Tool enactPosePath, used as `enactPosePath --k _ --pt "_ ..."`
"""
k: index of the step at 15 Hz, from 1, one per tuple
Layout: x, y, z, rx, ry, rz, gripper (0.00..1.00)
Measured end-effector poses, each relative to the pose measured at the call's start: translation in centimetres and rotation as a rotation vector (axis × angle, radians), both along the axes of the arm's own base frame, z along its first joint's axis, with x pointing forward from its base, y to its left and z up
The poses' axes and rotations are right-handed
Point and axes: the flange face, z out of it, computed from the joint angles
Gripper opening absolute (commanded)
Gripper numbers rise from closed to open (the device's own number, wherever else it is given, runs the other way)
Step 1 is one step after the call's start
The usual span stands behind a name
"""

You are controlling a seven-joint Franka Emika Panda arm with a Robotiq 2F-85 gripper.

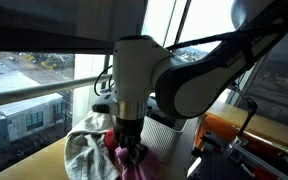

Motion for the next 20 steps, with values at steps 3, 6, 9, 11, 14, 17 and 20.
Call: enactPosePath --k 3,6,9,11,14,17,20 --pt "1.4 -2.6 5.5 0.048 -0.023 -0.034 0.04" --pt "3.1 -5.7 10.8 0.092 -0.063 -0.079 0.04" --pt "5.7 -9.9 15.9 0.128 -0.121 -0.148 0.04" --pt "7.9 -13.4 18.5 0.134 -0.155 -0.202 0.04" --pt "10.8 -18.6 20.5 0.123 -0.189 -0.286 0.04" --pt "12.6 -21.4 18.4 0.106 -0.172 -0.336 0.04" --pt "13.1 -21.2 13.3 0.090 -0.112 -0.363 0.43"
